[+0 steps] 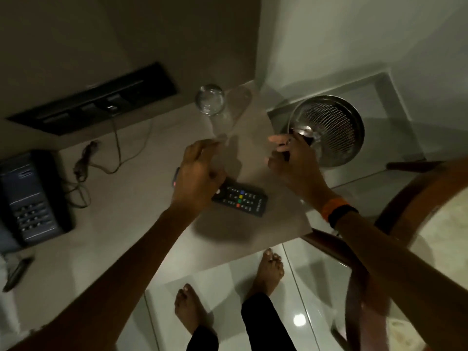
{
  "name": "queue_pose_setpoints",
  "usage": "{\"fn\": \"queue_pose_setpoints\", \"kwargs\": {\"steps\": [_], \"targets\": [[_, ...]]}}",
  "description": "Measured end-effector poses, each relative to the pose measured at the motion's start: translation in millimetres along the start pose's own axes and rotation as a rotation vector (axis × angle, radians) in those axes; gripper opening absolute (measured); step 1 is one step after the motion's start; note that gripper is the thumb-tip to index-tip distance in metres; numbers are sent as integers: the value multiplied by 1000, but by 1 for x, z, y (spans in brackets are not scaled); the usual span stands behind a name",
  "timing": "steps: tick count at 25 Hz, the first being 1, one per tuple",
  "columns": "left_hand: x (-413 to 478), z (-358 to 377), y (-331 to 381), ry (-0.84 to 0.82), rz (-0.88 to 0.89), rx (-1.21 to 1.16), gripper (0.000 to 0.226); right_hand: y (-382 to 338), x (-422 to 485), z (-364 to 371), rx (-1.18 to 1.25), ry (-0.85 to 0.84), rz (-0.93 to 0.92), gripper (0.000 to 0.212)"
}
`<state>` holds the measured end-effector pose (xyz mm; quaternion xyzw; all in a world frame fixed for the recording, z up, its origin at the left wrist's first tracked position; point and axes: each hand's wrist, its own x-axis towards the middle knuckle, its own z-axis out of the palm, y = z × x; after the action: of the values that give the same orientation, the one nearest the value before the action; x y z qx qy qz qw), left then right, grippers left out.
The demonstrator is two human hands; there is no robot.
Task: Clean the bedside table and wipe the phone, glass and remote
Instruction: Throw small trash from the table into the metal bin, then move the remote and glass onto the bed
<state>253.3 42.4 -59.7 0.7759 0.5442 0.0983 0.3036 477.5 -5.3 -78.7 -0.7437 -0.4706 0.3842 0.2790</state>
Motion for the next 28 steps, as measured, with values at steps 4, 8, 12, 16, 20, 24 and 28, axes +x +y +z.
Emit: {"fn": "queue_pose_setpoints", "kwargs": {"steps": [4,8,12,16,20,24,28], "targets": [[-15,-8,-35,-309,171,109,97,-28,29,34,52,-18,-72,76],[-10,5,-38,-334,361,409,79,-64,65,61,-3,-1,-137,93],[-29,-1,-46,-223,245,381,64,-78,63,72,40,50,-167,75],[-95,-46,-78,10,-56,203,61,-102,25,82,37,4,-222,62],[-204,-101,-114,297,-422,-11,58,-163,-30,122,-11,-187,-289,66],[-310,-160,-137,685,-827,-320,58,-257,-110,202,4,-499,-435,57],[-427,-229,-163,998,-1006,-269,83,-360,-222,306,52,-801,-632,55]]}}
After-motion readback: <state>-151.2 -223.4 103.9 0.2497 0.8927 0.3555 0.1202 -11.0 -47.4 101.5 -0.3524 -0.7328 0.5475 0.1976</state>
